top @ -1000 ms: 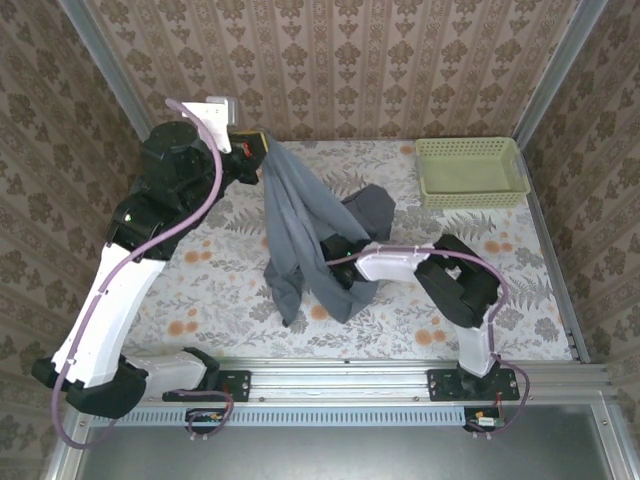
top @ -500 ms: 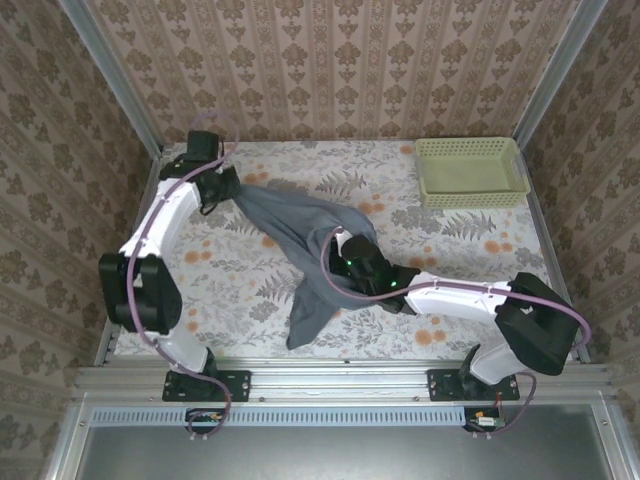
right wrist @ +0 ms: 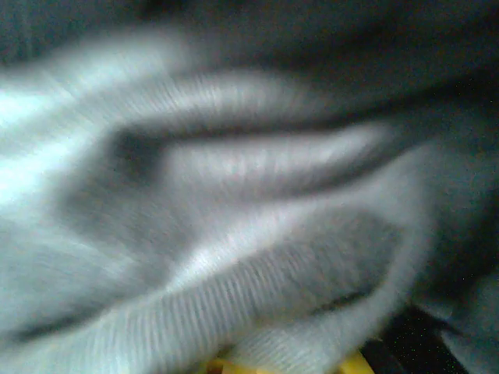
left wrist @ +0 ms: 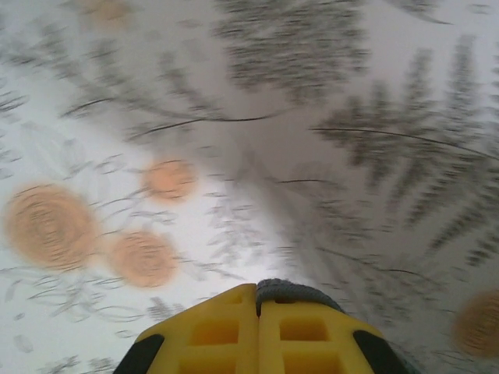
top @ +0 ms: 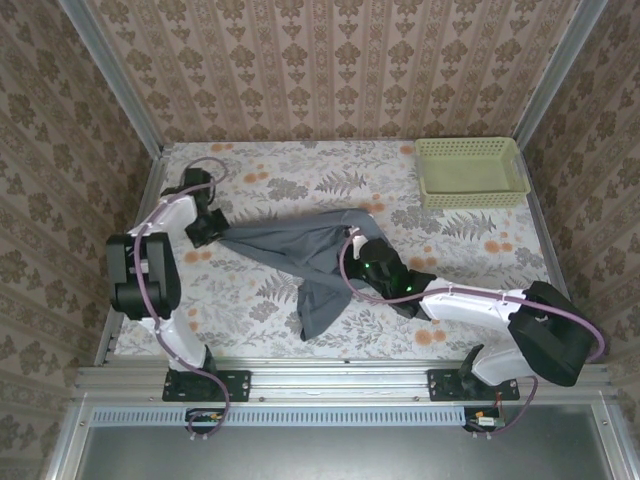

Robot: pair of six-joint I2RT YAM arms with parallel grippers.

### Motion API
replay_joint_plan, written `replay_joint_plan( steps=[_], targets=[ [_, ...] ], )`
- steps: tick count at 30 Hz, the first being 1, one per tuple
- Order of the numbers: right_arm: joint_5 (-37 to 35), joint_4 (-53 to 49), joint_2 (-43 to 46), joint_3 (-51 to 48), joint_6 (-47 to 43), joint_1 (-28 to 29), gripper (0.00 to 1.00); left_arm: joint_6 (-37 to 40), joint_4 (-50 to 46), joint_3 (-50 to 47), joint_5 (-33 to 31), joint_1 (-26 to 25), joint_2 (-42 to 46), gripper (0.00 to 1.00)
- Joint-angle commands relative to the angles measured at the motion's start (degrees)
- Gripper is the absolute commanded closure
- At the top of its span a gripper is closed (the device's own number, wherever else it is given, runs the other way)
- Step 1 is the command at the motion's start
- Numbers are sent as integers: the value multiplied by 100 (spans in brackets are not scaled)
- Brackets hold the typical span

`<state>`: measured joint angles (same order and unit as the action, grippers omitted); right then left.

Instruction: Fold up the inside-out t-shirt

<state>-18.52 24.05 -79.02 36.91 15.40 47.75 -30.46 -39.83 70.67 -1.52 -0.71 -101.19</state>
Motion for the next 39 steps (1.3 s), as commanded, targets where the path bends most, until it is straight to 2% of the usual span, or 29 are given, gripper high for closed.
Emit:
replay_joint_plan(
  steps=[1,2,4,7,9,13,16,19,23,28,32,35,37,39],
  targets=[
    [343,367,148,-95,172,-56,100,-199,267,-201,-198,383,383,100],
    [464,369,97,-96,141,-51,100,-169,274,-230,-177,335,406,97],
    [581,320,-10,-47,148,-31,100,-63,352,-268,194,175,448,83],
    [672,311,-34,36,182,0,100,99,661,-574,598,-447,928,47],
    [761,396,-18,44,249,12,100,190,914,-868,683,-1055,1516,33],
    [1053,305,-35,213,296,20,100,341,1619,-1496,949,-2082,2625,25],
    [1091,303,-420,289,386,19,100,548,2432,-2106,1369,-2938,3425,20],
    [1113,280,-562,360,478,20,100,690,2858,-2514,1574,-3529,3932,17],
    [1108,314,-612,400,526,19,100,835,3072,-2845,1550,-4036,4086,15],
    [1236,341,-650,458,535,35,100,834,3391,-3035,1687,-4235,3645,16],
    [1318,394,-585,407,497,96,100,763,3461,-3020,1284,-4136,3296,31],
    [1387,406,-510,323,434,124,100,578,3539,-2990,1242,-3814,3096,53],
    [1446,423,-469,244,393,130,100,424,3631,-2958,1386,-3513,2998,72],
    [1512,440,-456,172,372,139,100,374,3702,-2882,1514,-3275,2918,85]
  ],
)
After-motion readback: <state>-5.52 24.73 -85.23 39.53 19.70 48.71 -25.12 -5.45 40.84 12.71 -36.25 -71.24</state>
